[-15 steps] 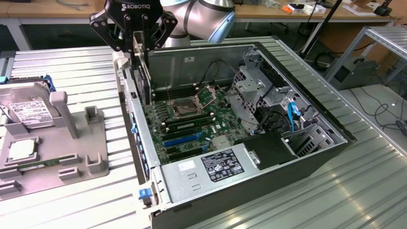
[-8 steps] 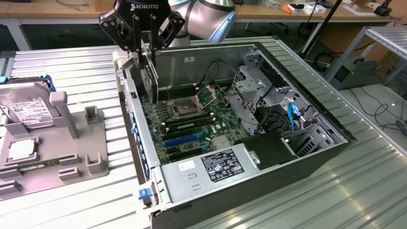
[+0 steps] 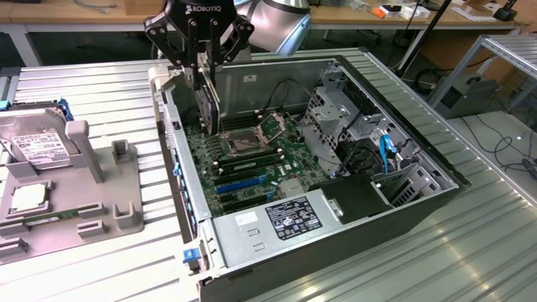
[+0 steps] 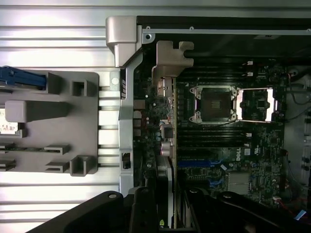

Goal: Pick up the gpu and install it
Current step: 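Pick up the gpu and move the gpu toward the slot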

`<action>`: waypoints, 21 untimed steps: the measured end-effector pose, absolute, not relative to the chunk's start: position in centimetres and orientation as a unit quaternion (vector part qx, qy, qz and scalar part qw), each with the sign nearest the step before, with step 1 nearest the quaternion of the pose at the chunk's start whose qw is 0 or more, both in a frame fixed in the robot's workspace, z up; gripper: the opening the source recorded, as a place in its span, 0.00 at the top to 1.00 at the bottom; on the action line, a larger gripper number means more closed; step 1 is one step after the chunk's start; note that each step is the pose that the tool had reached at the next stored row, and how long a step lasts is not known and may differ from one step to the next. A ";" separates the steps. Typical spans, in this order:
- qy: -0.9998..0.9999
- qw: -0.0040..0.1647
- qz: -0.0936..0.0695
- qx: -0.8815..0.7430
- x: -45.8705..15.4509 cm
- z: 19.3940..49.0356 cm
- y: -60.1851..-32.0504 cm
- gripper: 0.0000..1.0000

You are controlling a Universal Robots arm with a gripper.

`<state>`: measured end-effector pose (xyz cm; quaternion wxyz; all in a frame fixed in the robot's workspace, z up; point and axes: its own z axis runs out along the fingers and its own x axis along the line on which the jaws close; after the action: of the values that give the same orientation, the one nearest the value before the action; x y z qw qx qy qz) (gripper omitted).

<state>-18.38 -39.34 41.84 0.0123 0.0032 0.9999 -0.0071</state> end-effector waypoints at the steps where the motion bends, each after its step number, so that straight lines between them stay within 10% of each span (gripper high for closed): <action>1: 1.000 0.012 -0.007 0.003 -18.3 41.8 -39.3 0.73; 21: 1.000 0.012 -0.007 0.003 -15.4 41.8 -39.3 0.73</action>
<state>-15.39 -39.34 41.83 0.0123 0.0031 0.9999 -0.0071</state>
